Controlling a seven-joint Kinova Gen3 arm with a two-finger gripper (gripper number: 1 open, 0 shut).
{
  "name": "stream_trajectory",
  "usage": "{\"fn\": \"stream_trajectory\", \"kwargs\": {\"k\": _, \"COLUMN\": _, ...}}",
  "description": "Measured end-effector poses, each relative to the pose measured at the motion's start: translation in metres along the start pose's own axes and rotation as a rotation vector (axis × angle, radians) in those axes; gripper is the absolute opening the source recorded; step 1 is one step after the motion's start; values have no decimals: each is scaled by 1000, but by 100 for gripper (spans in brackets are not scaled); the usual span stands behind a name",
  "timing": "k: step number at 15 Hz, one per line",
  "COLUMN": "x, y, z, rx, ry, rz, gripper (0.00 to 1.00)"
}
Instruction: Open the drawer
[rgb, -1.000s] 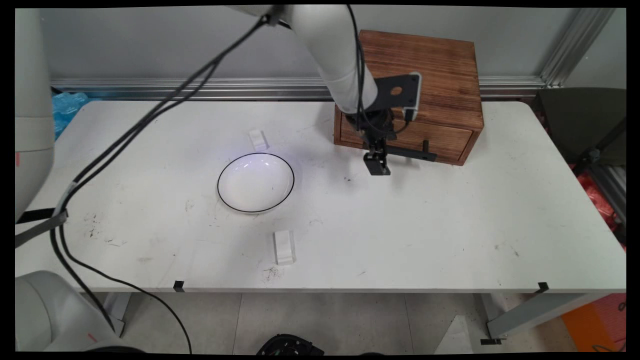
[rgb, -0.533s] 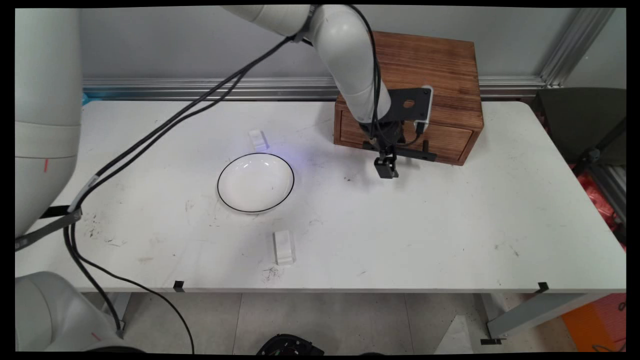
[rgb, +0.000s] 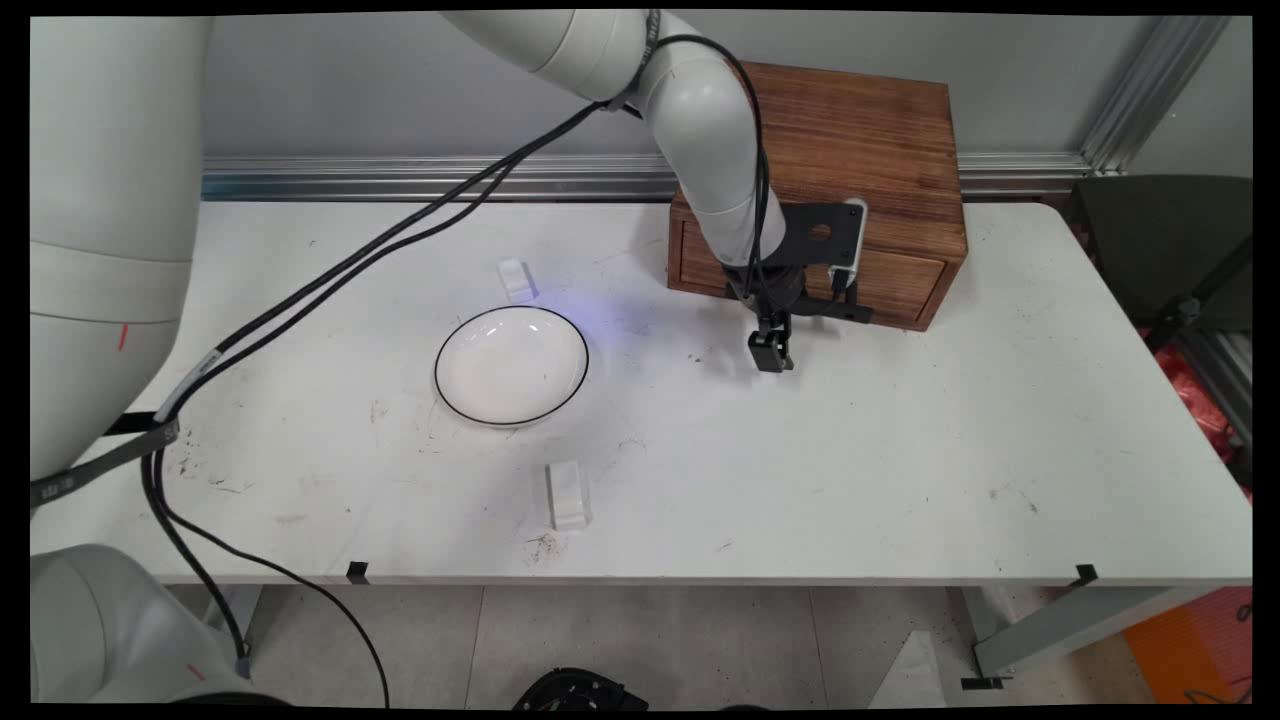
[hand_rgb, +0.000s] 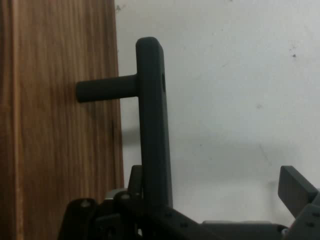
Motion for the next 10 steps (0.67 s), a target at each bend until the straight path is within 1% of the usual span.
{"fn": "stream_trajectory", "kwargs": {"k": 5, "x": 2, "y": 9, "z": 7, "rx": -22, "ry": -11, "rz": -10, "gripper": 100}}
{"fn": "stream_trajectory", "kwargs": {"k": 10, "x": 10, "y": 22, "z": 2, "rx": -48, "ry": -13, "rz": -30, "gripper": 100}}
